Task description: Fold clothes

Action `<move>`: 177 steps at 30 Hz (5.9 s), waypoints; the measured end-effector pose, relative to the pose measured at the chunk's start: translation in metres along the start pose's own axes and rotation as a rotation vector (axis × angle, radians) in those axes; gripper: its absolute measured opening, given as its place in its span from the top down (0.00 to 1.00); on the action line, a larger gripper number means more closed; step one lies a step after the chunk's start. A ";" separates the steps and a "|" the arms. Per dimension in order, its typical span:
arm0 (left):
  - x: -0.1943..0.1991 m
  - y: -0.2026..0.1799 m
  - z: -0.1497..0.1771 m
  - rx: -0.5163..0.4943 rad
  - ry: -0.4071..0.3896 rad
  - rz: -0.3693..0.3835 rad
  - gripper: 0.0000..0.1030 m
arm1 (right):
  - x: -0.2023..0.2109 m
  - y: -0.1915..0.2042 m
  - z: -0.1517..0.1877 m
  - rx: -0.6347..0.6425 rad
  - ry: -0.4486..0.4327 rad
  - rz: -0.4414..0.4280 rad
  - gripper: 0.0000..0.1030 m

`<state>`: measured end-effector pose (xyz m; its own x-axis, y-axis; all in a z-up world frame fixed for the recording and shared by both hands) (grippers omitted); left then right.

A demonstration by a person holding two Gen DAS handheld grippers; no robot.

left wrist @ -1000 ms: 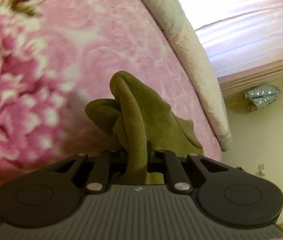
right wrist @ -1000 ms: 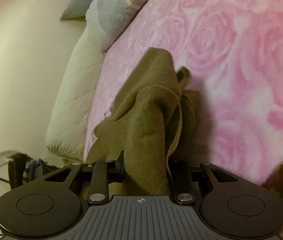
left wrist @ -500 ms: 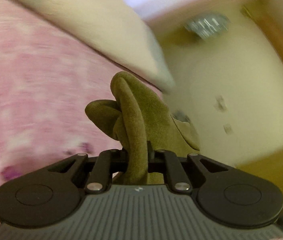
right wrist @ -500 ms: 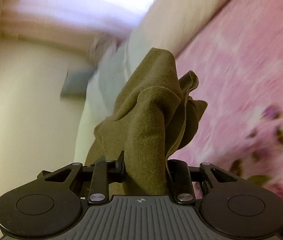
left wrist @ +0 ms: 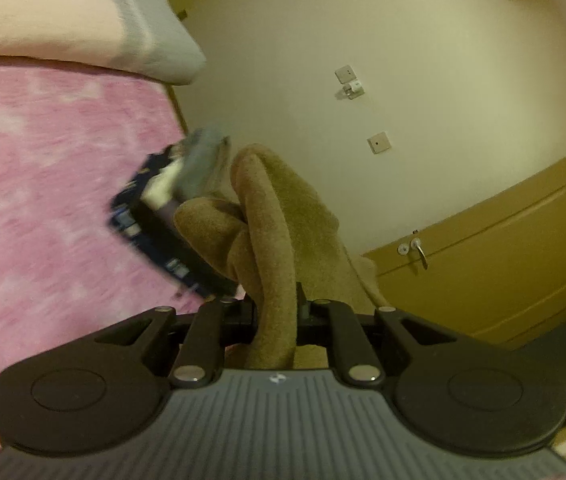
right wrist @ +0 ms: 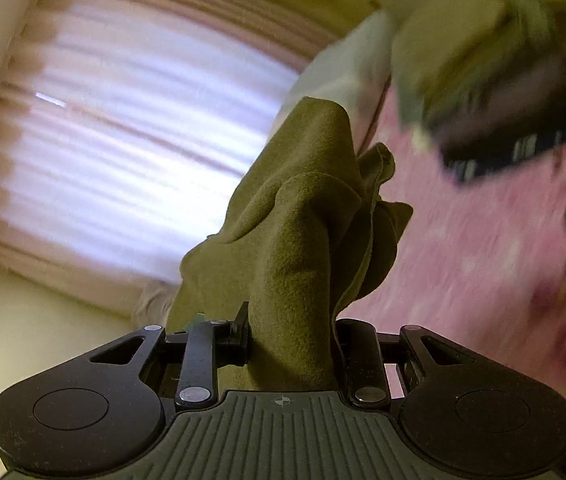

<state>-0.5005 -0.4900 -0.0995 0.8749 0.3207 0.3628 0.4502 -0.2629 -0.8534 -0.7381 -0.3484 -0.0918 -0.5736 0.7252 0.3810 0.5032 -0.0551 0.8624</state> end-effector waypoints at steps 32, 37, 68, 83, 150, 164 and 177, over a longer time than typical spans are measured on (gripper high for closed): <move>-0.327 0.042 -0.161 -0.079 0.069 -0.076 0.87 | -0.084 -0.189 -0.320 0.001 -0.080 0.117 0.71; -0.330 0.077 -0.177 -0.015 0.026 -0.198 0.78 | -0.083 -0.206 -0.323 -0.003 -0.140 0.255 0.49; -0.389 -0.005 -0.141 -0.583 0.034 -0.405 0.87 | -0.119 -0.186 -0.314 0.475 -0.275 0.755 0.71; -0.317 -0.023 -0.073 -0.629 0.065 -0.441 0.87 | -0.082 -0.127 -0.242 0.594 -0.244 0.646 0.71; -0.070 -0.127 0.026 -0.751 0.039 -0.602 0.44 | 0.015 0.013 -0.040 0.376 -0.241 0.825 0.17; -0.018 -0.127 0.066 -0.806 0.043 -0.558 0.37 | 0.036 0.039 0.016 0.332 -0.322 0.836 0.17; 0.023 -0.106 0.103 -0.800 0.082 -0.585 0.36 | 0.043 0.050 0.078 0.292 -0.316 0.868 0.17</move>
<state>-0.5464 -0.3609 -0.0391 0.4729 0.5394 0.6967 0.7760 -0.6295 -0.0394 -0.6870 -0.2664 -0.0587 0.2519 0.6660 0.7021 0.8351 -0.5162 0.1900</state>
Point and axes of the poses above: each gripper's, at about its wrist camera, not at the fingertips, and x roughly against the way its jaws point, y to its left, z to its underside, the point moved 7 cm from there along -x, roughly the way its jaws point
